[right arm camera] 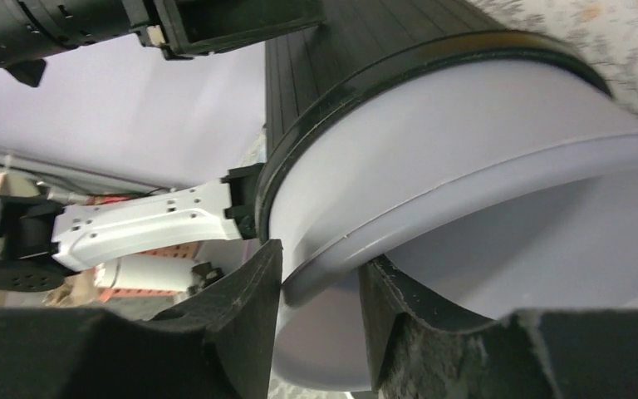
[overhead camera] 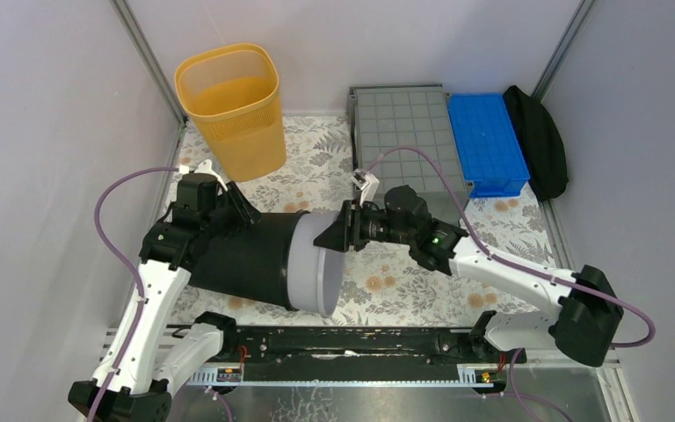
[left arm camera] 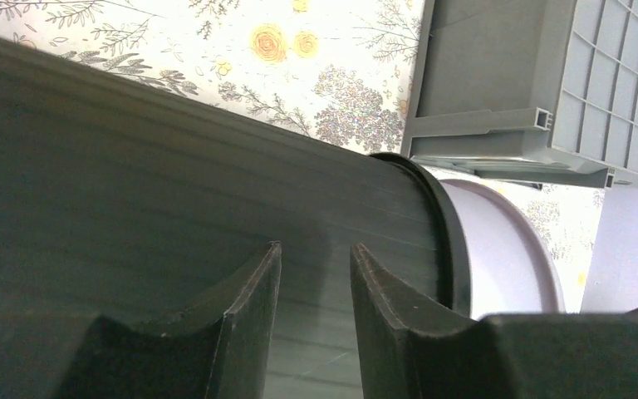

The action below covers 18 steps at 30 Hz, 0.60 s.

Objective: Turn the large container upside down
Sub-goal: Adjust the container at the center of the board.

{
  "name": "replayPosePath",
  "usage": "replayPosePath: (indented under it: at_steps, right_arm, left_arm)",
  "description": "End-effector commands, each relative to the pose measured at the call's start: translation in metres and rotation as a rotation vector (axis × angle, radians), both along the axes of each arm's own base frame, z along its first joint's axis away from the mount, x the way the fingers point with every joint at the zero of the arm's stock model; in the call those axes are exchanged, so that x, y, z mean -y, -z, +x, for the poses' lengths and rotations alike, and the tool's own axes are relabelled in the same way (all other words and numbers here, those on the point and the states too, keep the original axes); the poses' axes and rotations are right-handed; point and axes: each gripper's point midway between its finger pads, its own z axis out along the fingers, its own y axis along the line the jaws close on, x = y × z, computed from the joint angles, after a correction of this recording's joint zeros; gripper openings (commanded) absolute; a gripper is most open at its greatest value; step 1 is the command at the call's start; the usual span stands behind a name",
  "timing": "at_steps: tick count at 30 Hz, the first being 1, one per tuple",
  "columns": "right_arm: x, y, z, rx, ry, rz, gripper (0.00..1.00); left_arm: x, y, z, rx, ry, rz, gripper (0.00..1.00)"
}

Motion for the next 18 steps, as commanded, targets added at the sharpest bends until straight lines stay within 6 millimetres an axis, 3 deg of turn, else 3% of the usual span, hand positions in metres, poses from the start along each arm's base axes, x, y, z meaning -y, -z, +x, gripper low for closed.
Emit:
replayPosePath:
  at_steps: [1, 2, 5, 9, 11, 13, 15, 18]
  right_arm:
    - [-0.027, -0.037, -0.019, -0.042, -0.165, 0.152, 0.44]
    - [-0.028, -0.033, -0.018, -0.067, -0.161, 0.148, 0.44]
    - [-0.026, -0.023, -0.020, -0.116, -0.148, 0.154, 0.60]
    - [-0.024, -0.016, -0.021, -0.146, -0.136, 0.158, 0.65]
    - [-0.025, -0.013, -0.022, -0.160, -0.140, 0.151, 0.62]
    - [-0.026, -0.010, -0.022, -0.169, -0.141, 0.142, 0.48]
    - [-0.028, -0.006, -0.021, -0.179, -0.145, 0.134, 0.23]
    - [-0.031, -0.005, -0.018, -0.182, -0.140, 0.132, 0.02]
  left_arm:
    - [0.007, -0.017, 0.007, 0.058, 0.010, -0.019, 0.43]
    - [0.007, -0.016, 0.007, 0.057, 0.011, -0.019, 0.43]
    - [0.011, -0.014, 0.004, 0.051, 0.018, -0.021, 0.42]
    - [0.013, -0.010, 0.003, 0.040, 0.023, -0.021, 0.42]
    - [0.015, -0.012, 0.003, 0.043, 0.026, -0.024, 0.42]
    - [0.016, -0.018, 0.004, 0.056, 0.029, -0.024, 0.42]
    - [0.017, -0.023, 0.004, 0.062, 0.030, -0.022, 0.42]
    - [0.020, -0.030, 0.005, 0.063, 0.046, -0.016, 0.45]
